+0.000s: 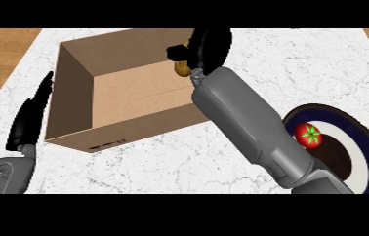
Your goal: Pick the pear from the plate and place it in the cardboard box
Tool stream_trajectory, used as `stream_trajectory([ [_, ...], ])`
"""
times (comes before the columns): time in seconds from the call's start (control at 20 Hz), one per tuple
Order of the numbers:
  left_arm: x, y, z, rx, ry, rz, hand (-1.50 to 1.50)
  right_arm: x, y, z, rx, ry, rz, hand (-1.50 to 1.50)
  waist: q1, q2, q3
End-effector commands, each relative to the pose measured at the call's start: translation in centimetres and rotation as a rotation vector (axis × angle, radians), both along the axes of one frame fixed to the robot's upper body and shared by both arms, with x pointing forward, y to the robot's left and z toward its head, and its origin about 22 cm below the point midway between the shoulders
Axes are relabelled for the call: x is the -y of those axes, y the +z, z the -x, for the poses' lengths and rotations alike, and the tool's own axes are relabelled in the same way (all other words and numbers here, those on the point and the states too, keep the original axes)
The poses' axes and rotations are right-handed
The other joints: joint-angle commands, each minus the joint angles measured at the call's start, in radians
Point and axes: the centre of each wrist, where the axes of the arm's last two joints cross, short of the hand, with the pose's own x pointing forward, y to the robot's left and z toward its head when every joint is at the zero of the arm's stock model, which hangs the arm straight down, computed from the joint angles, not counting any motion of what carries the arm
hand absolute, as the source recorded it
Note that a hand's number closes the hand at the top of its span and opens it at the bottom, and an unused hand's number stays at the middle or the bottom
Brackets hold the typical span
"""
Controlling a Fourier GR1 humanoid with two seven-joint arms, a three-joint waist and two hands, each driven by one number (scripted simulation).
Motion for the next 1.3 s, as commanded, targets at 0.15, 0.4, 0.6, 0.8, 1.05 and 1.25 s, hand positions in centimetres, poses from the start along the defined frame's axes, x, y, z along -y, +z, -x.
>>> stream_trajectory([
  [0.15,-1.0,-1.6,1.8,-0.012,0.033,-0.001,0.00,-0.2,0.4,0.6,0.164,-0.084,-0.253,-1.50,-0.041,-0.012,0.000],
  [0.4,-3.1,-2.3,2.8,-0.023,0.094,-0.011,0.00,0.1,0.2,3.9,0.197,-0.048,-0.322,-1.50,-0.089,-0.026,0.000],
  [0.6,-3.9,-2.4,3.7,-0.043,0.131,0.002,0.00,2.6,-0.7,6.4,0.179,-0.088,-0.301,-1.50,-0.134,-0.040,0.000],
  [0.8,-4.2,-0.7,3.0,-0.043,0.143,0.022,0.00,5.6,-2.4,10.3,0.153,-0.127,-0.305,-1.50,-0.138,-0.036,0.001],
  [1.05,-3.7,-1.4,3.4,-0.057,0.128,0.012,0.00,8.5,-2.8,17.1,0.144,-0.136,-0.294,-1.50,-0.134,-0.030,0.001],
  [1.25,-3.5,-2.2,4.4,-0.031,0.124,0.015,0.00,11.8,-1.9,22.3,0.073,-0.089,-0.260,-1.50,-0.118,-0.026,0.000],
])
